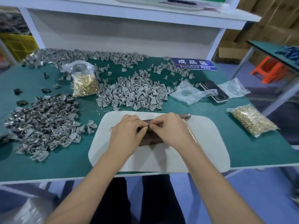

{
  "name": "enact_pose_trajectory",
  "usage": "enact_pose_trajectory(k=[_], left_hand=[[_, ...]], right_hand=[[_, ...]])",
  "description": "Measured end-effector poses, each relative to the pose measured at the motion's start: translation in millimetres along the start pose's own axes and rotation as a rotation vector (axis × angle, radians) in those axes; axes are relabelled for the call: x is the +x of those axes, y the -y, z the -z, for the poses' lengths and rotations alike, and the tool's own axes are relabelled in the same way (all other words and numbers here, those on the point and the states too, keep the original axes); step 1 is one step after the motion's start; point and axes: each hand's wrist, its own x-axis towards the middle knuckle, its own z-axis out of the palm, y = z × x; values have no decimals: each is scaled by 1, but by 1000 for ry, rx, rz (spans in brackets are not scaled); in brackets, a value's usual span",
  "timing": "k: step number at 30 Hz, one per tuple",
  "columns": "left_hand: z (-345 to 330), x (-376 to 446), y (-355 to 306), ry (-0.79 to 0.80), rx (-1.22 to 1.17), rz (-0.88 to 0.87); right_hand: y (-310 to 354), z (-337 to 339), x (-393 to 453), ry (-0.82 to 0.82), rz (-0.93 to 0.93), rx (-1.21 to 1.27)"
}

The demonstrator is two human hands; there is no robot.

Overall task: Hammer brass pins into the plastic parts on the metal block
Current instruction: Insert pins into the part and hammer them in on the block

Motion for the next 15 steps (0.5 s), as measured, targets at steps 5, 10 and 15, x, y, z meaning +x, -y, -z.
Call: enact_pose_trajectory(k=[5,10,15], left_hand=[[6,4,1,50,-44,9],[5,0,-1,32,-58,50],[3,0,-3,32,-43,77]], right_hand=[[1,-3,-5,-19,-30,153],[-2,-12,-10,-71,-32,250],[-5,-17,-11,-109,-27,260]])
